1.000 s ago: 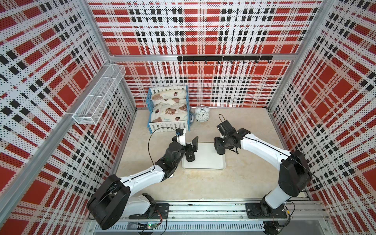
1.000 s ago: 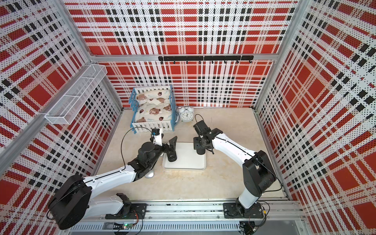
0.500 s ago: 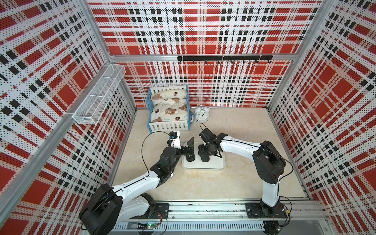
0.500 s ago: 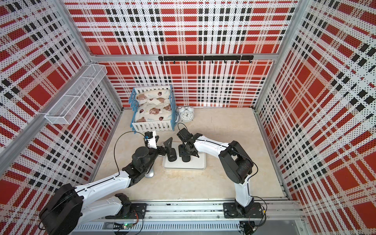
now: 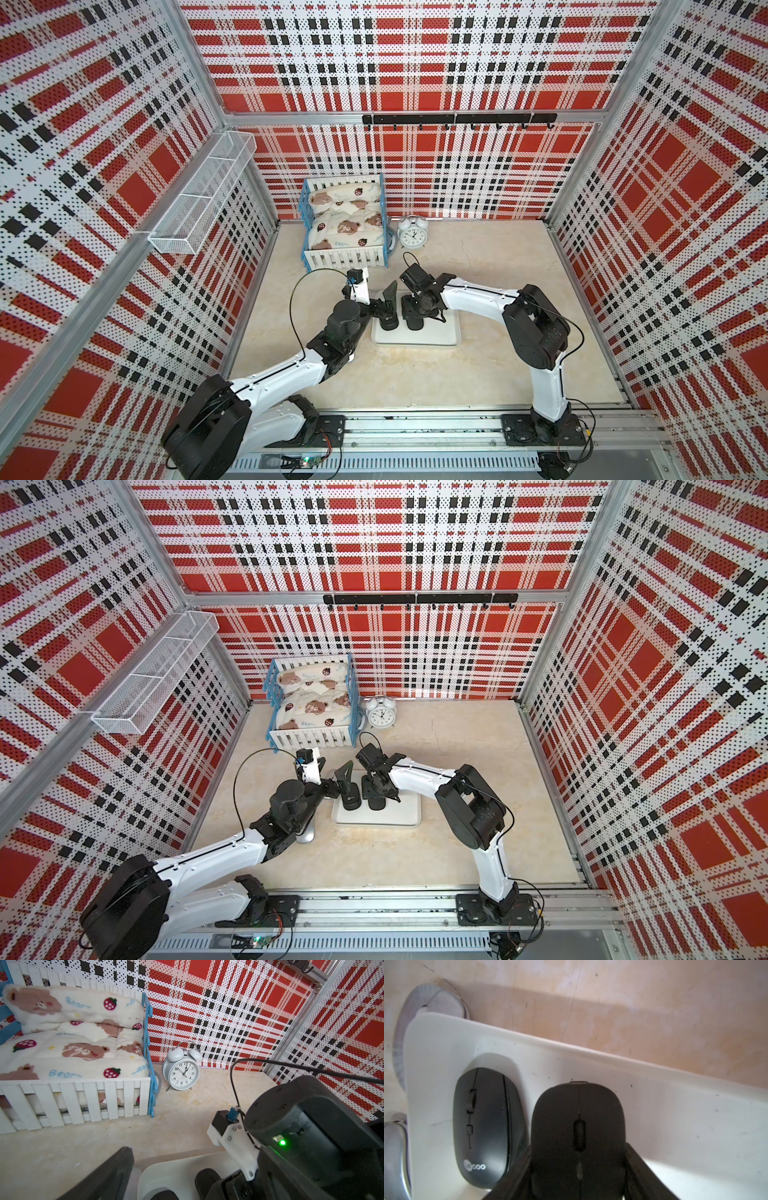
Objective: Put the mouse in the storage box
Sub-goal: Place the mouse in the storage box.
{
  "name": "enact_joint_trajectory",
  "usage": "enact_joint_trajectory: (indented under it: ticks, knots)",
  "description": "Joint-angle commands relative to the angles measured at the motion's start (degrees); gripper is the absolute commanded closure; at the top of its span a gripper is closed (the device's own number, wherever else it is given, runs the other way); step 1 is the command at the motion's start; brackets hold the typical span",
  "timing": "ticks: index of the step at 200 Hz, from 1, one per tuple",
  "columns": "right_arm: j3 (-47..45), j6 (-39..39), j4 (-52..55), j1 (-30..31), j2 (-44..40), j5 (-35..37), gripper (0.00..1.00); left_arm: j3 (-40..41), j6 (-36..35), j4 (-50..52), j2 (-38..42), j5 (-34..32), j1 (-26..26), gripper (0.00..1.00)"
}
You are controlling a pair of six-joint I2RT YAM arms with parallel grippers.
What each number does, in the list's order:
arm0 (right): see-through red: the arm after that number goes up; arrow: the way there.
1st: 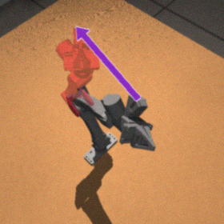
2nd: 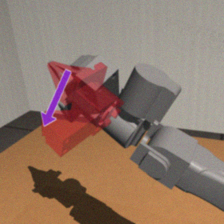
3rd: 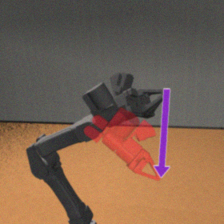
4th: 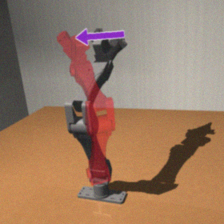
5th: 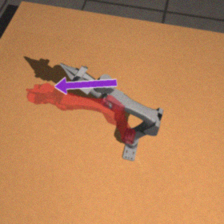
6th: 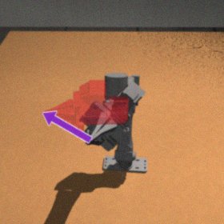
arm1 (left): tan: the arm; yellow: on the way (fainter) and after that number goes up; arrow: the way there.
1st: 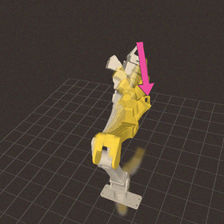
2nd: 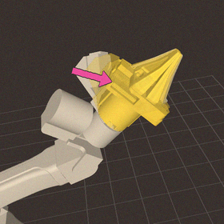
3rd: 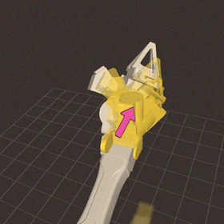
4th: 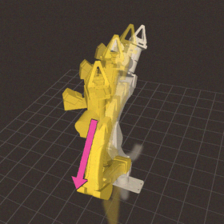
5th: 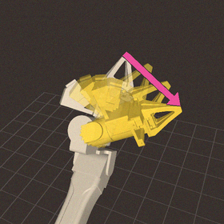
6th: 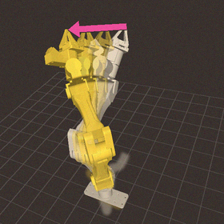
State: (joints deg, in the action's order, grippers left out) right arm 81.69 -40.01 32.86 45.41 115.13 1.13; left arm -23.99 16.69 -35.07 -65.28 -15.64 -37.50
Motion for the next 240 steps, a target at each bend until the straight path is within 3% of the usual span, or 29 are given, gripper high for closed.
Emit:
enact_joint_trajectory:
  ticks: [1, 105, 162, 240]
  knots:
    - [1.47, -1.18, -0.95, 0.72, 1.47, 2.11, 0.46, -0.16, -0.25, 0.00, -0.02, -0.03, -0.30, 0.01]
    - [3.30, -2.75, -1.39, 1.43, 4.56, 1.71, 0.38, -0.38, -0.34, 0.09, -0.91, -0.44, -0.56, 0.01]
    - [2.24, -4.13, -3.95, 1.44, 4.25, -2.50, 0.28, -0.38, -0.16, 0.09, -1.15, -0.37, -0.78, 0.01]
    - [1.24, -6.11, -7.02, 1.40, 2.82, -8.44, 0.27, -0.37, -0.33, 0.18, -1.06, -0.80, -0.82, 0.01]
